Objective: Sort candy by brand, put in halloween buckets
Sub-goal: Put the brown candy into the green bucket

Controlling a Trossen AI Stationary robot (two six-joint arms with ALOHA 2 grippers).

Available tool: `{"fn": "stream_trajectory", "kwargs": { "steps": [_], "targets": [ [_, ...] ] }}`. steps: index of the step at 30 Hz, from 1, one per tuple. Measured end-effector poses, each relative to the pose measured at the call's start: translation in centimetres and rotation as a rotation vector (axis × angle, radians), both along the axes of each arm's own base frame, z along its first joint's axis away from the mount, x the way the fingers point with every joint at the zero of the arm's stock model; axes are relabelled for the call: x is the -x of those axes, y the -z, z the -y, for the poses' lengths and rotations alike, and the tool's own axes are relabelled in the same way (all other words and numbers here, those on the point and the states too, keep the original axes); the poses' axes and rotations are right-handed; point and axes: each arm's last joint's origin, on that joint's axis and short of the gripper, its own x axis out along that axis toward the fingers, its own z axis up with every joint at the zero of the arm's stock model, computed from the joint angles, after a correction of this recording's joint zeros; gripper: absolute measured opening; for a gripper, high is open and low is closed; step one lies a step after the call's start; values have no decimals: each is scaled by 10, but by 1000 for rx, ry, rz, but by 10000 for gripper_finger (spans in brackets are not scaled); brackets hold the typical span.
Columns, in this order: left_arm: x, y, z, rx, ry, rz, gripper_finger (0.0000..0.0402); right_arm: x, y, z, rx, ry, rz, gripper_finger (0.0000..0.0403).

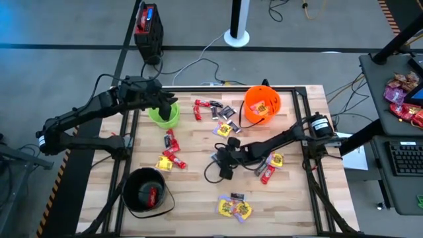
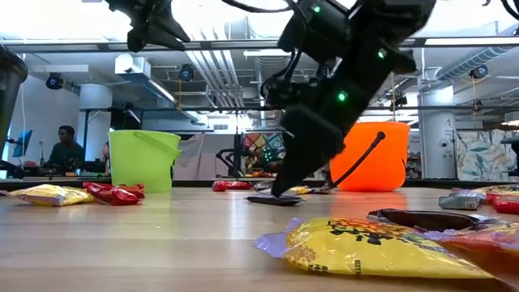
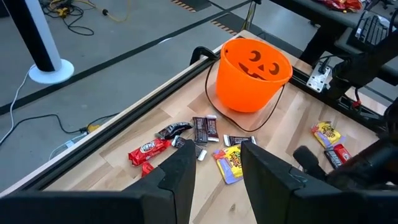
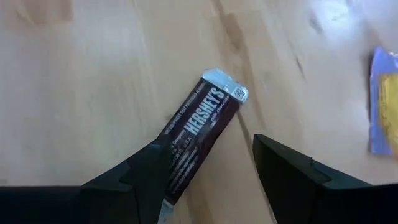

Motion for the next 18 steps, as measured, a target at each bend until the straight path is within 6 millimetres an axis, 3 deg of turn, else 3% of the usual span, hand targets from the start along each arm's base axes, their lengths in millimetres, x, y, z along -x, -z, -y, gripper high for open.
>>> {"fn": "stream_trajectory", "kwargs": {
  "steps": [5,12,18],
  "targets": [
    [0,0,0,1,1,-2,111,-5,-15,-2,-64,58,86,219],
    [0,1,0,-2,4,-11,111,5,14,-17,-104,243,120,219],
    [-1,2,0,-3,7,-17,111,9,41,-20,-86,271,101,219]
  ]
}}
